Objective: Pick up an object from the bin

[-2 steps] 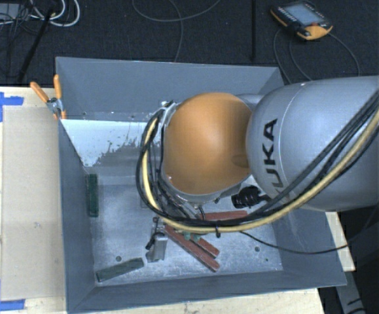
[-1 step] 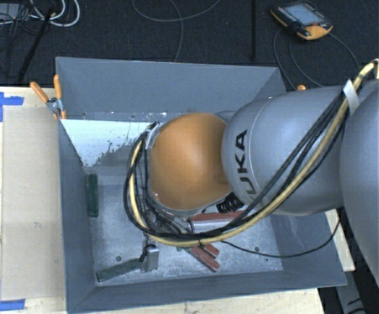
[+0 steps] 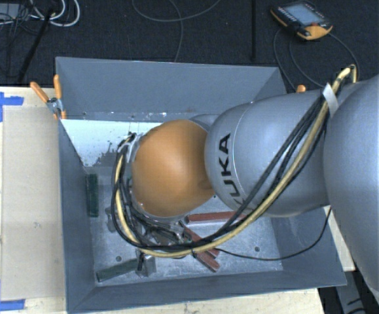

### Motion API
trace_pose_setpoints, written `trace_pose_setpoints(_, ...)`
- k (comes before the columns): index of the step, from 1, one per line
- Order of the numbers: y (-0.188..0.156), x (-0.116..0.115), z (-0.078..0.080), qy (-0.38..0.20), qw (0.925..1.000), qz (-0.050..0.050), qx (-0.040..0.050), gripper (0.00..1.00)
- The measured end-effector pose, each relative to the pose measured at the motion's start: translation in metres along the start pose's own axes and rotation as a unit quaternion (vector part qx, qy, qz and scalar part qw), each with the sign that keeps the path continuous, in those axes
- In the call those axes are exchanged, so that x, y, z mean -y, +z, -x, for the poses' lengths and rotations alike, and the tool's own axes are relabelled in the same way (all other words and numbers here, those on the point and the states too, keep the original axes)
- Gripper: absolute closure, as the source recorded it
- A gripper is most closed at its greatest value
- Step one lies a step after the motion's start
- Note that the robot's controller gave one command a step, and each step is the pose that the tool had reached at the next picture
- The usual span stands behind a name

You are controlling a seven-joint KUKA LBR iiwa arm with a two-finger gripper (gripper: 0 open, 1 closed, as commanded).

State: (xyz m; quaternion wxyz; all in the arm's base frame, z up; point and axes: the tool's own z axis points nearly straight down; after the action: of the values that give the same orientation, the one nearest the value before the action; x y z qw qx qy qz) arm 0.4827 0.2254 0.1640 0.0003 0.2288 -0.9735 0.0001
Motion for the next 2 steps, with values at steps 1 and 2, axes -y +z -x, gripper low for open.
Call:
trace_pose_setpoints(1, 0.004, 0.004, 0.009, -0.051, 0.9987, 0.001, 0.0006, 0.00)
trace_pose_setpoints(2, 0.076, 0.009, 0.016, -0.147, 0.9891, -0.001, 0.0021, 0.00)
